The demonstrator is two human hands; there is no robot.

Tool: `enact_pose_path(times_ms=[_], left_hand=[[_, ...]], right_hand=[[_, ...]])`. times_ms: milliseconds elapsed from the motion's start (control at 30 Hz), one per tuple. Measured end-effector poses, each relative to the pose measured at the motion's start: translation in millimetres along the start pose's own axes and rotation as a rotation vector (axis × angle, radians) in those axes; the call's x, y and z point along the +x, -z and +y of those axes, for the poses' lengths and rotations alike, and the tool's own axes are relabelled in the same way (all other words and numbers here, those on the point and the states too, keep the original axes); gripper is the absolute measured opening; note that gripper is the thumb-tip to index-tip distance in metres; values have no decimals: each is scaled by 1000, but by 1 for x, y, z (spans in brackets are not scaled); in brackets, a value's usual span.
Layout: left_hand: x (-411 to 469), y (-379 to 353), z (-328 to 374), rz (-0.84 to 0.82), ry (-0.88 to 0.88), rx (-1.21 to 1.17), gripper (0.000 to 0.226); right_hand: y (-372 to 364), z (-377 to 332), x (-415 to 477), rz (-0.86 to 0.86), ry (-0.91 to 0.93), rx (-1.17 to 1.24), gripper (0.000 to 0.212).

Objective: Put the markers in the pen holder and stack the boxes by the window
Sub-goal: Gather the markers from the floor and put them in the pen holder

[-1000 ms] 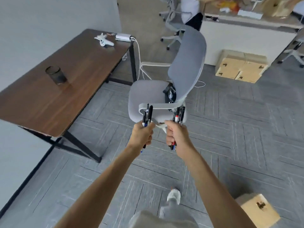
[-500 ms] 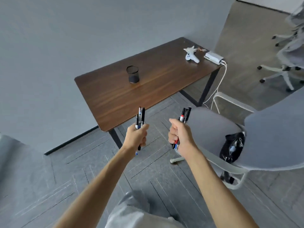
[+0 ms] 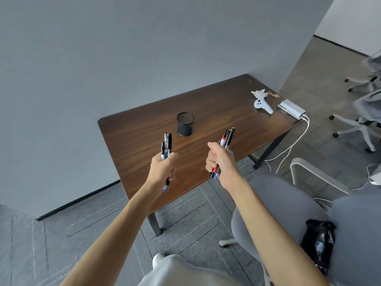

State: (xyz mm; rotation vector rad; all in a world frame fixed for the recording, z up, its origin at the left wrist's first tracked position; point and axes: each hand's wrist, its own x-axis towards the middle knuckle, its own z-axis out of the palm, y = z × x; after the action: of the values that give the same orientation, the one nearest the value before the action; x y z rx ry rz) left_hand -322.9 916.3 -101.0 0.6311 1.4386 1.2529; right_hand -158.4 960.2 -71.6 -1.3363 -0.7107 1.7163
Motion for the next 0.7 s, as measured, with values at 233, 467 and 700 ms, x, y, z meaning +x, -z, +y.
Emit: enact_pose_path(times_ms=[233,467,700], left_hand=[[85,15,30,8,4,48,34],[160,-8,50,66,-12,94,31],[245,-50,67,191,-14,126,30]], right_hand=[[-46,-14,71,-17,-72,27,43],[-67,-35,163,19,-114,24,38],[-75,-60,269,-16,-64,15,34]])
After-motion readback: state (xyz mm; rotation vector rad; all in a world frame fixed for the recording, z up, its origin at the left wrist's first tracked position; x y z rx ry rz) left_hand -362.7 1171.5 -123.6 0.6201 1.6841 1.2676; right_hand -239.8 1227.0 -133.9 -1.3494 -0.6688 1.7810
